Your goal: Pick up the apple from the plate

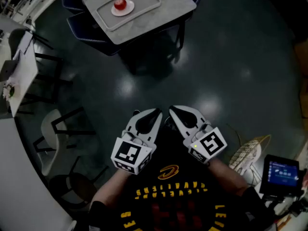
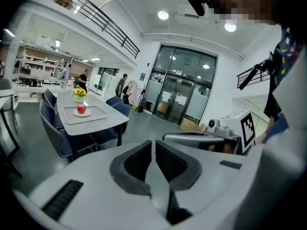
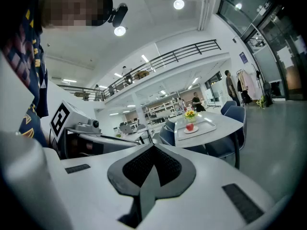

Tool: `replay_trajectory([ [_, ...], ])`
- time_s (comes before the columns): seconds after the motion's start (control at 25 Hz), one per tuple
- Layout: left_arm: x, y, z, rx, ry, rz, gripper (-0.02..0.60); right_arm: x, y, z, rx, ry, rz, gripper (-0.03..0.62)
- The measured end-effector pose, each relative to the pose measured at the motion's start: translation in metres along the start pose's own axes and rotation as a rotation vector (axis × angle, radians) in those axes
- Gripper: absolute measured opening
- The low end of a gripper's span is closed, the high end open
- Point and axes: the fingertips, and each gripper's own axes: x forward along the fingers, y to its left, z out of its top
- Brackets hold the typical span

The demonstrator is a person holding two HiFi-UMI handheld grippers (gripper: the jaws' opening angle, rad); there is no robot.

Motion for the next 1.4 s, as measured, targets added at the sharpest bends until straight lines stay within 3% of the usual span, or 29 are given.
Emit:
replay_trajectory([
  [0.28,0.003,-0.006,0.004,0.022,-0.010,0.006,0.029,-0.004,-0.003,0.009,-0.043,-0.030,0.006,0.003],
  [0.56,0.003,0.003,0.001,-0.016,0.007,0.031,0.031,0.001,-0.014,0.004,0.011,-0.015,-0.029,0.004],
  [0.84,0.026,0.036,0.006,-0.060,0.043,0.023,0.031,0.031,-0.038,0.000,0.044,0.023,-0.051,0.005],
  [1.08,0.051,0.087,0.016,-0.078,0.048,-0.028,0.031,0.078,-0.065,0.001,0.037,0.067,-0.098,0.005],
  [1.4,0.079,0.149,0.052,-0.091,0.020,-0.119,0.031,0.137,-0.095,0.031,0.003,0.071,-0.181,0.005],
])
